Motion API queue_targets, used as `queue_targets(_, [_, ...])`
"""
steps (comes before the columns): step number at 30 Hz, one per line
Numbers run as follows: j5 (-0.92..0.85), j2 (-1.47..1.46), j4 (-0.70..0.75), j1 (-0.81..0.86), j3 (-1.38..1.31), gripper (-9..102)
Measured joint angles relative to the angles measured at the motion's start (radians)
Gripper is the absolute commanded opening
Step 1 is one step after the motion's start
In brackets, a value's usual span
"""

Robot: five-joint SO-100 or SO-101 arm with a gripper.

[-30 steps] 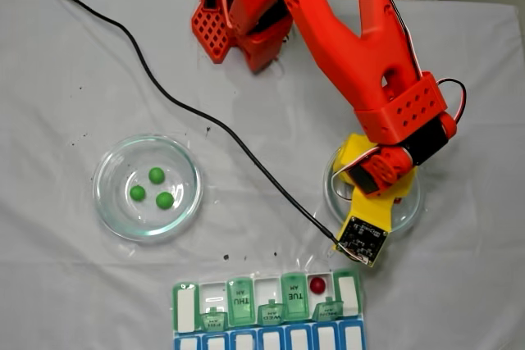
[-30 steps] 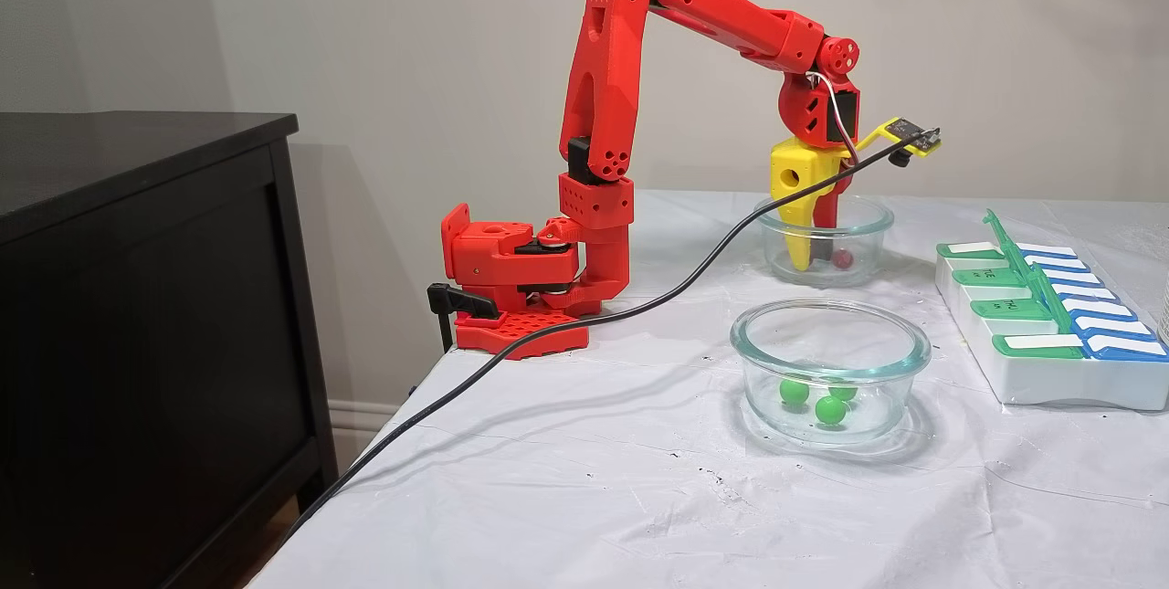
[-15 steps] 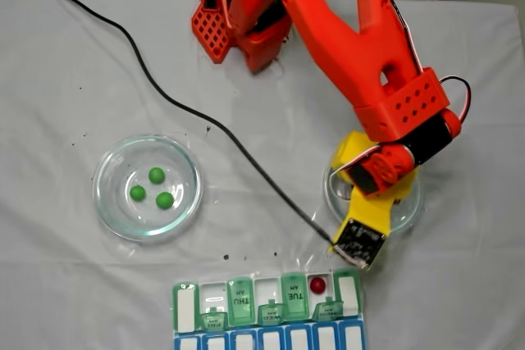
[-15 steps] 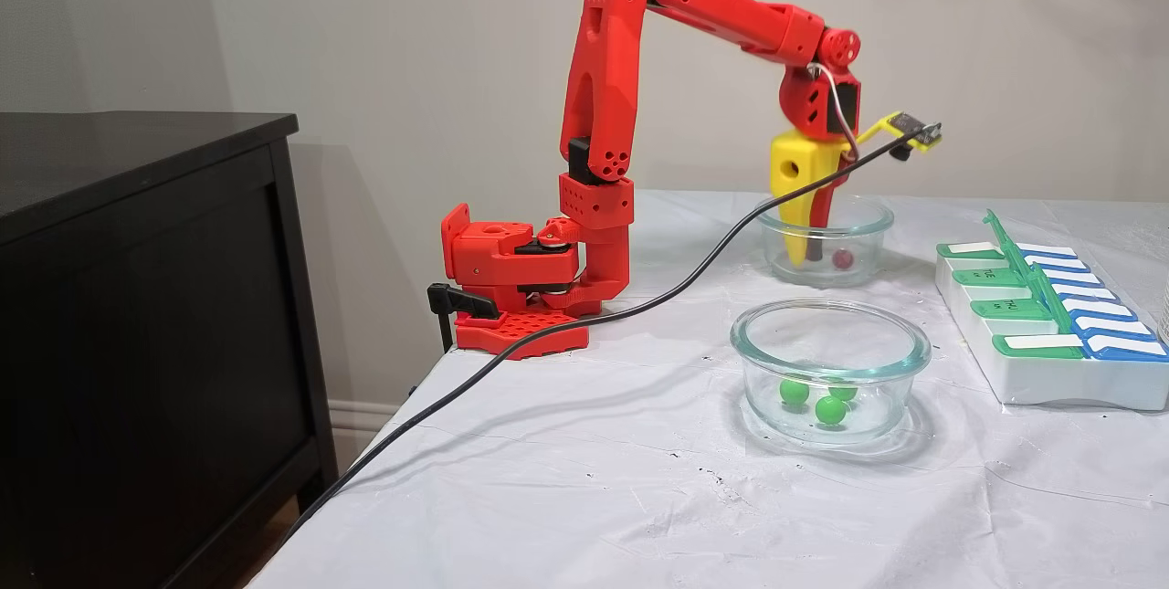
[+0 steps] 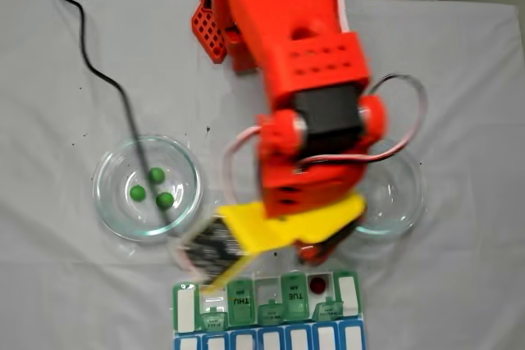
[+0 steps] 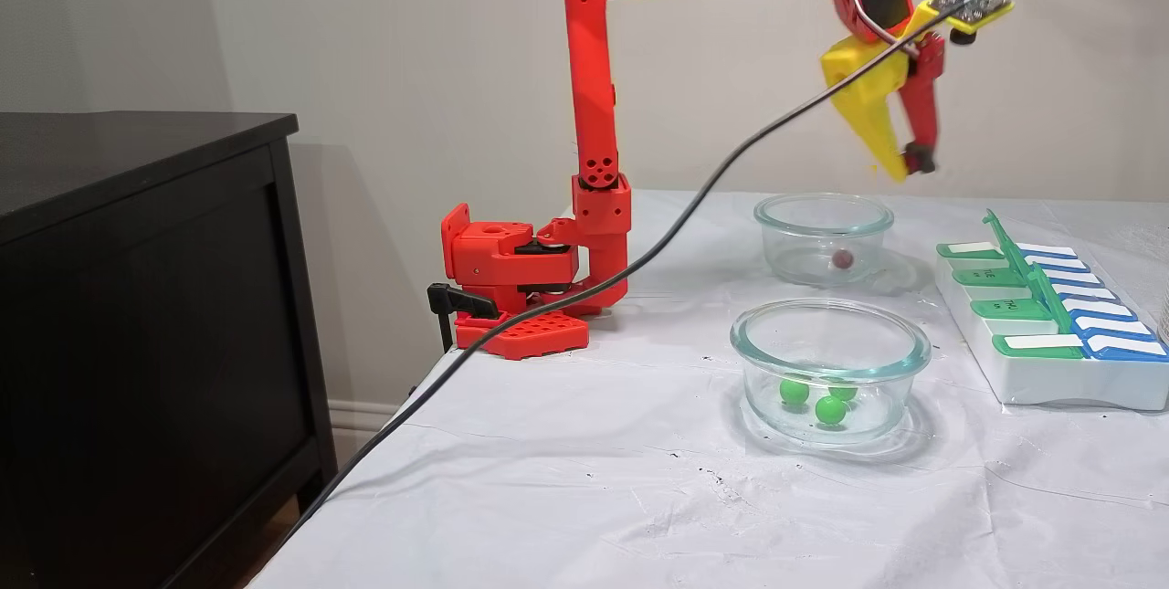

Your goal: Sort medicines into box.

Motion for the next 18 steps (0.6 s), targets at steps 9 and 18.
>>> queue_targets(9, [0.048,-0.060,-0.055,0.081,0.055,0])
queue_targets(18, [0.049,-0.160,-0.126,0.072,0.087,0])
